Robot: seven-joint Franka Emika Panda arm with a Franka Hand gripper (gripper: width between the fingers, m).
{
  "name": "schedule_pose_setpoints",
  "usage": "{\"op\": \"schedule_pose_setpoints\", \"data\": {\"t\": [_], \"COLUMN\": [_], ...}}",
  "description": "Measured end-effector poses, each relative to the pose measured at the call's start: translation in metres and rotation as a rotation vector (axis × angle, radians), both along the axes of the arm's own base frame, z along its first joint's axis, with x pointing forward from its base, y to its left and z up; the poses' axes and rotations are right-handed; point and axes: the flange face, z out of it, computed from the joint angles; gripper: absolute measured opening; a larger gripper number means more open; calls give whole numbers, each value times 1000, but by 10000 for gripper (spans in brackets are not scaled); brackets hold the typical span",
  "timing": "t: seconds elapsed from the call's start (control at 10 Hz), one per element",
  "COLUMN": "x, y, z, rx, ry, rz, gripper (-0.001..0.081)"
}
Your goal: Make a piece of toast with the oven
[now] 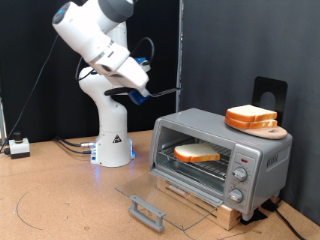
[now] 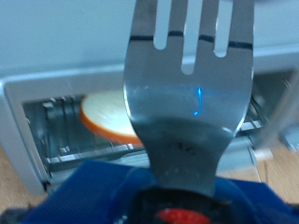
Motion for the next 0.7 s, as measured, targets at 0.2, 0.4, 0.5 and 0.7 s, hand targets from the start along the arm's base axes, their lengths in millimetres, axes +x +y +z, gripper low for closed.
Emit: {"op": "schedule_pose_setpoints", "data": {"t": [0.2, 0.4, 0.5, 0.7], "x": [0, -4, -8, -16], "y": [33, 66, 81, 111], "z": [2, 2, 1, 0], "rx": [-23, -47, -57, -66], "ry": [6, 11, 18, 38], "rz": [99, 176, 200, 225], "gripper": [460, 460, 460, 460]}}
